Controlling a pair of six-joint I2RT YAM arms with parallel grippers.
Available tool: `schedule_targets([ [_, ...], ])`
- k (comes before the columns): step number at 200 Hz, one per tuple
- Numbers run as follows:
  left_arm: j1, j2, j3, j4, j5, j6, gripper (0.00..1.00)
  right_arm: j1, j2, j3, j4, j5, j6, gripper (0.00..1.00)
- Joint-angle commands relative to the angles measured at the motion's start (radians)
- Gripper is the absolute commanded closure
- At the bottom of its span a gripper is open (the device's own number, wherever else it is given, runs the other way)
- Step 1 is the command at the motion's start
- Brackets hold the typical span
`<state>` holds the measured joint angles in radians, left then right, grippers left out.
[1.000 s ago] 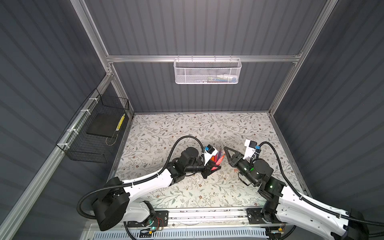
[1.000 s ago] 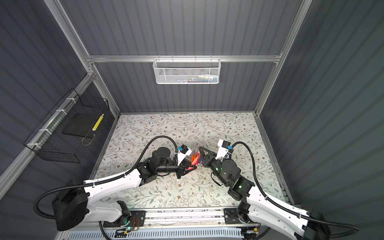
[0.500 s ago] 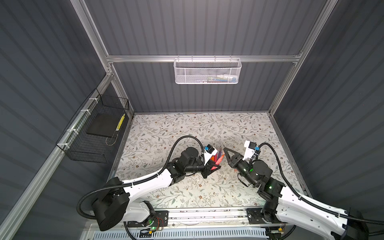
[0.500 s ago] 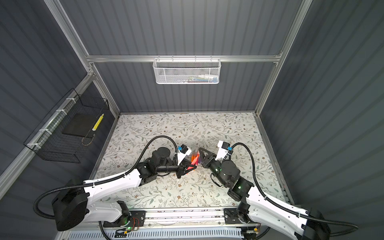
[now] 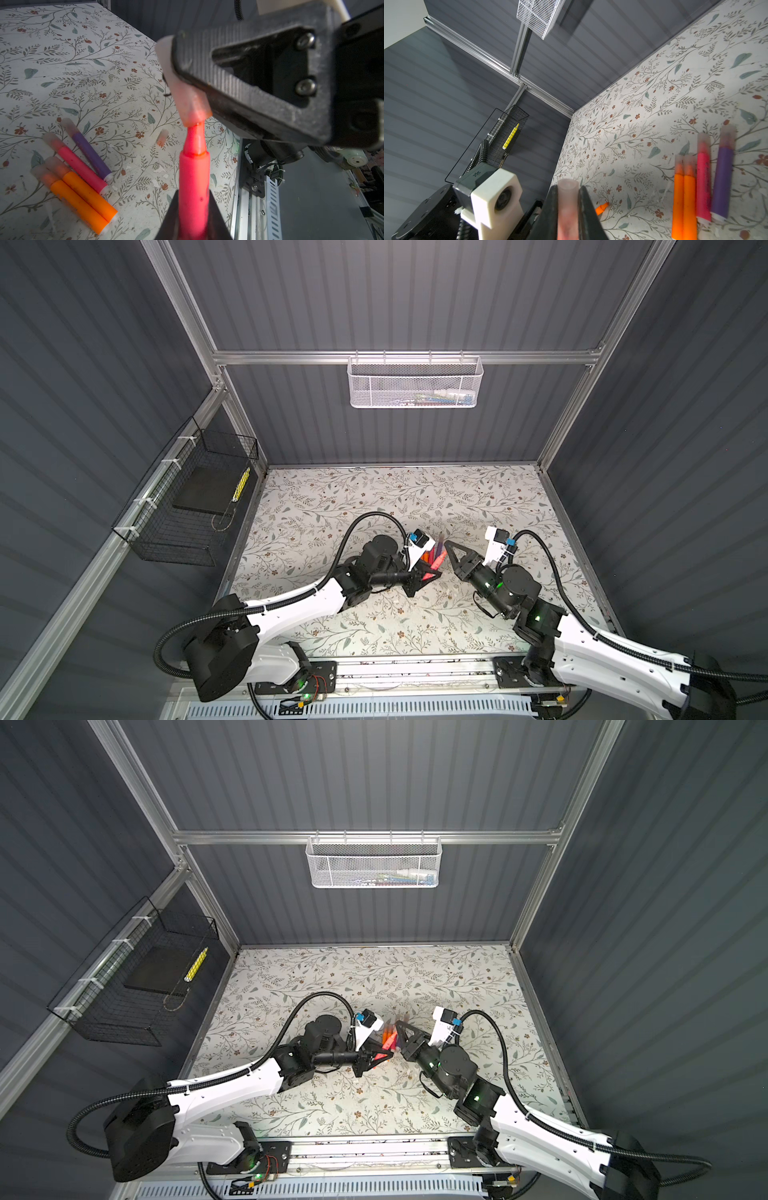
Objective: Insert the pens into the pen caps
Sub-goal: 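Lower the cap onto the pink marker tip with the right gripper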
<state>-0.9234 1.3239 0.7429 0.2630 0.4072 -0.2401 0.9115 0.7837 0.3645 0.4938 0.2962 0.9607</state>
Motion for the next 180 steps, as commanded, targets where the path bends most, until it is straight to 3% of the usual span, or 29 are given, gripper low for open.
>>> schedule_targets([
  [1, -0.001, -0.014, -0.003, 0.011, -0.011, -0.014, 1.00, 0.016, 0.015, -0.013, 0.040, 0.019, 0.003, 1.00],
  [43, 0.011, 0.000, 0.001, 0.020, -0.005, -0.044, 1.00, 0.068, 0.044, -0.043, 0.109, 0.069, -0.002, 1.00],
  [83, 0.078, 0.023, -0.017, 0.089, 0.090, -0.124, 1.00, 0.127, 0.092, -0.057, 0.185, 0.142, -0.054, 1.00],
  [156, 0.108, -0.006, -0.046, 0.145, 0.136, -0.160, 1.00, 0.171, 0.187, -0.033, 0.250, 0.144, -0.149, 1.00],
  [180, 0.109, -0.023, -0.055, 0.144, 0.129, -0.154, 1.00, 0.173, 0.191, -0.036, 0.221, 0.154, -0.153, 0.92],
])
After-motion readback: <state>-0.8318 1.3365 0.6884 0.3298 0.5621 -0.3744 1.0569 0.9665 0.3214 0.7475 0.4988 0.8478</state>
